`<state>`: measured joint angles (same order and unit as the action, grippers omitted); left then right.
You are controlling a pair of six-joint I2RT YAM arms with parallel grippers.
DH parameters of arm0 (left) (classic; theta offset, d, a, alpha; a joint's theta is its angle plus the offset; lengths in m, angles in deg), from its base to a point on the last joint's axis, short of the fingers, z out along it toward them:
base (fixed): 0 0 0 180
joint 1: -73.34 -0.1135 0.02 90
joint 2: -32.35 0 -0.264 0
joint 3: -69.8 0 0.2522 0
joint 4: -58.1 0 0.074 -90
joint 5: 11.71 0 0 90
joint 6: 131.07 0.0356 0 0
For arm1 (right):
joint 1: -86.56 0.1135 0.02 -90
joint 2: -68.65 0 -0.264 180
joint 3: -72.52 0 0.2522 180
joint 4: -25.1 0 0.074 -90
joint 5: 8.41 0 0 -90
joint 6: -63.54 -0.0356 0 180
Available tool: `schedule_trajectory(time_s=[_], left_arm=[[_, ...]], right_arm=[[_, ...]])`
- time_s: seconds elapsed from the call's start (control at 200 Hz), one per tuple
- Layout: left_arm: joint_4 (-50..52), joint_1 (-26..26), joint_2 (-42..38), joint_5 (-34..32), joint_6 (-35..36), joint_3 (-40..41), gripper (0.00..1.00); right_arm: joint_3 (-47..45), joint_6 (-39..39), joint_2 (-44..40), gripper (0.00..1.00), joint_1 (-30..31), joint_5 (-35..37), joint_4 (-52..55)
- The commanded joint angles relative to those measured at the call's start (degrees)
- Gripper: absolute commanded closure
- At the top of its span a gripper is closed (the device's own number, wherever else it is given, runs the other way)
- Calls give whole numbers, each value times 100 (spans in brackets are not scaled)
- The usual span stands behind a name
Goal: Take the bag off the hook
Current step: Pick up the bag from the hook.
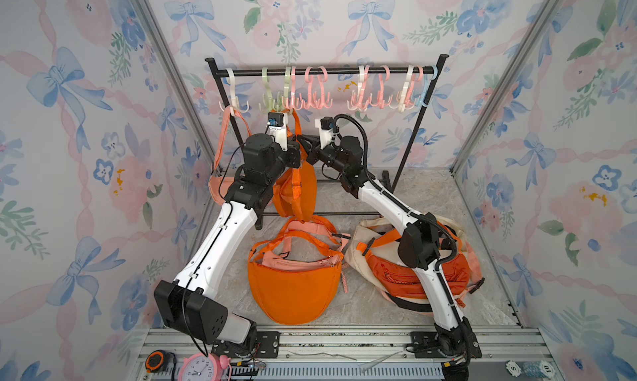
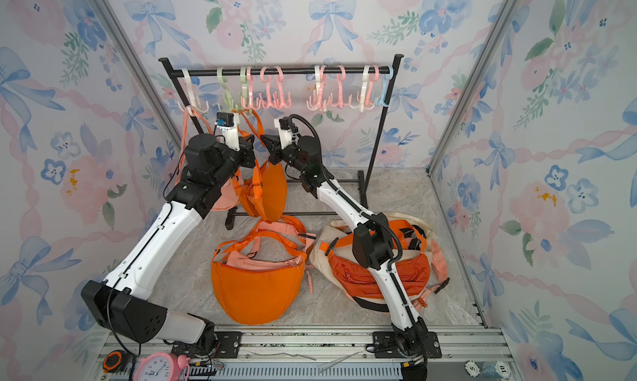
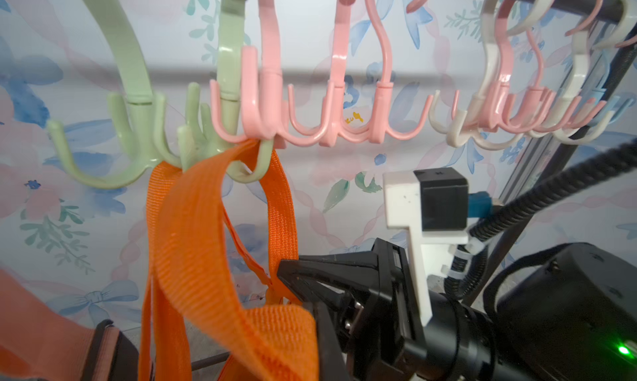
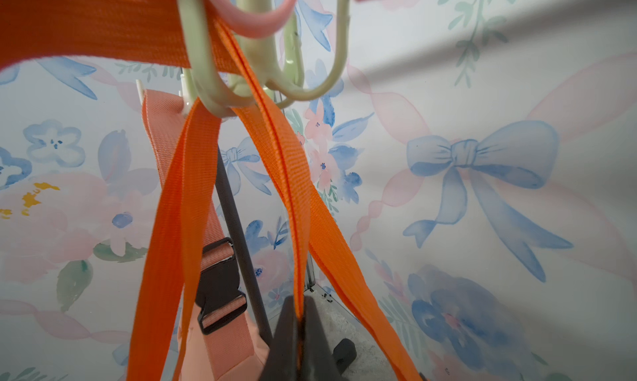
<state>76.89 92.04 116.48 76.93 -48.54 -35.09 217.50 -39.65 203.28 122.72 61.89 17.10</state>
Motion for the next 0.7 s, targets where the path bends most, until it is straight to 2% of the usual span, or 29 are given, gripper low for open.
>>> schedule_trajectory(time_s=[0.0,0.32,0.535,0.695], left_arm=[[62,-65,154,137,144,-484,100],[384,-159,674,250,169,-1511,100],[369,-150,465,324,44,-1301,100],[76,-132,-42,308,-16,-599,100]], right_arm=[[-397,245,-684,100,14,-18,-538],[-736,366,-1246,100,-83,28,-518],[-1469,349,-1679,100,-87,-16,-831],[-2355,335,-2228,100,-57,37,-1300]])
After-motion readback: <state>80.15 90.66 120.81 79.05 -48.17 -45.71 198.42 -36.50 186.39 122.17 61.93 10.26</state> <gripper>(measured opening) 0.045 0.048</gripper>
